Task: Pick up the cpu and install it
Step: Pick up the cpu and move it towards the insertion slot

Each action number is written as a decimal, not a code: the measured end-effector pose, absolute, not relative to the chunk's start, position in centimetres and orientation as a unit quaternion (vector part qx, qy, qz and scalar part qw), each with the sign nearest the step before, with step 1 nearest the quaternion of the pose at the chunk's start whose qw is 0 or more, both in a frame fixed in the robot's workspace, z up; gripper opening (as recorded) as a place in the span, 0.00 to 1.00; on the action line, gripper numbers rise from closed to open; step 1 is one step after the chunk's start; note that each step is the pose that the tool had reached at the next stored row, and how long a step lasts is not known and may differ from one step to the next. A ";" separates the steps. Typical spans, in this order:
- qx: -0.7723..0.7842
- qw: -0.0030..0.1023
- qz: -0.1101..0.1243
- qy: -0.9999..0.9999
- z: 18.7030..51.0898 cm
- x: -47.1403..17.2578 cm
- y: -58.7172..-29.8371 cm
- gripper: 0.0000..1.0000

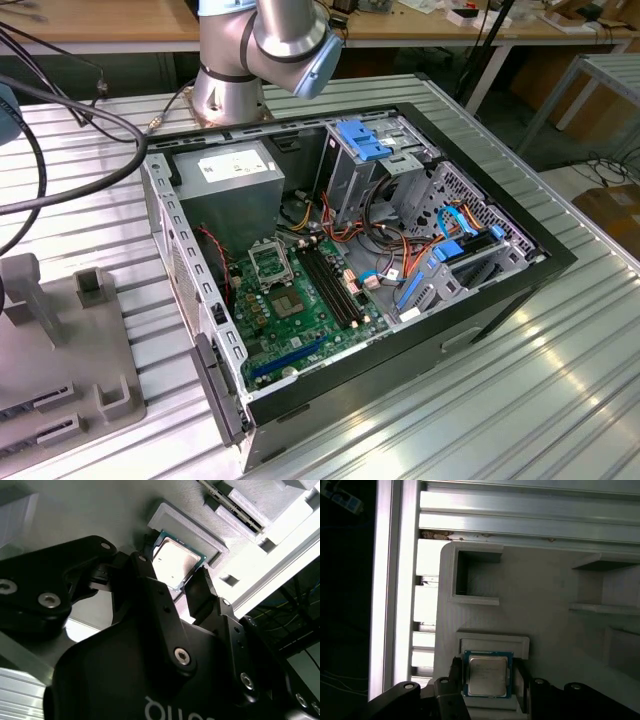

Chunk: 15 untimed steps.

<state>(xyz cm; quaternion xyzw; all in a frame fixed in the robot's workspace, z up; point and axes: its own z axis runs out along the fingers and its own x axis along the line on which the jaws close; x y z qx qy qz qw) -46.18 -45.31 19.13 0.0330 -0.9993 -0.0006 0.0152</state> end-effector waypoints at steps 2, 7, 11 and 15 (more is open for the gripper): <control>0.033 0.015 -0.001 -0.999 19.1 -46.2 -45.3 0.53; 0.033 0.015 -0.001 -0.999 19.3 -46.2 -45.3 0.53; 0.033 0.015 -0.001 -0.999 19.3 -46.2 -45.3 0.53; 0.033 0.015 -0.001 -0.999 19.3 -46.2 -45.3 0.53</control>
